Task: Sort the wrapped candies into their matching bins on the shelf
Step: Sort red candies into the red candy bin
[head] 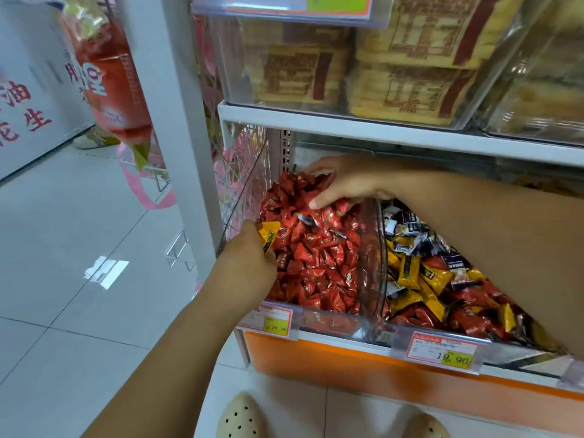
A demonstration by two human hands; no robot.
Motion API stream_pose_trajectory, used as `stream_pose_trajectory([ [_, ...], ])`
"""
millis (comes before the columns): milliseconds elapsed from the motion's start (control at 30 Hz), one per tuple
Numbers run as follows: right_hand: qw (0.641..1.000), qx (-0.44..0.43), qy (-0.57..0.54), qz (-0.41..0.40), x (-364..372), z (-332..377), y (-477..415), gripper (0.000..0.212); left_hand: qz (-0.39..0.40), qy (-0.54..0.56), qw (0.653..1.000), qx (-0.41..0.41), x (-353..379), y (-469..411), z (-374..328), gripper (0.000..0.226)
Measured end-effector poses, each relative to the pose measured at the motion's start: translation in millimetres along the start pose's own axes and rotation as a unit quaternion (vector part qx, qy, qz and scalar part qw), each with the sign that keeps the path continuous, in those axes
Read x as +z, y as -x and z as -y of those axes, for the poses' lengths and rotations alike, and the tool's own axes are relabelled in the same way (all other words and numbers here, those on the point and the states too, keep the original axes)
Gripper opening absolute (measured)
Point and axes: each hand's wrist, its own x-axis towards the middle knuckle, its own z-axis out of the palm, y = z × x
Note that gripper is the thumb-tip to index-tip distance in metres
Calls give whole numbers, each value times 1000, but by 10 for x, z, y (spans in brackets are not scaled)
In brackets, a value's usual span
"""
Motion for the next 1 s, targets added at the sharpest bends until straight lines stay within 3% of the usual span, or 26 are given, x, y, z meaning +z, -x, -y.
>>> stream_pose_trajectory([
  [100,984,-27,164,-59,-2,15,24,41,8,-6,1000,7,-3,-9,19,17],
  [167,990,-3,132,-40,20,22,16,22,11,-4,1000,12,-4,-12,37,17],
  [367,980,34,186,63,205,48,-65,39,10,4,1000,12,5,-25,68,17],
  [467,939,33,332,87,408,47,-120,58,13,6,1000,10,5,-32,63,17],
  [533,916,25,391,86,509,35,-142,53,16,10,1000,8,-2,-33,51,18],
  [600,934,13,350,70,497,11,-147,35,18,17,1000,11,-8,-30,39,19],
  [733,986,-5,164,-22,227,22,70,4,21,32,999,14,-24,-14,8,18],
  [833,993,-9,94,-71,143,0,228,6,47,64,997,2,-23,-14,-64,17],
  [1000,970,-5,240,-46,246,22,240,42,52,122,991,-18,-53,6,-167,11],
])
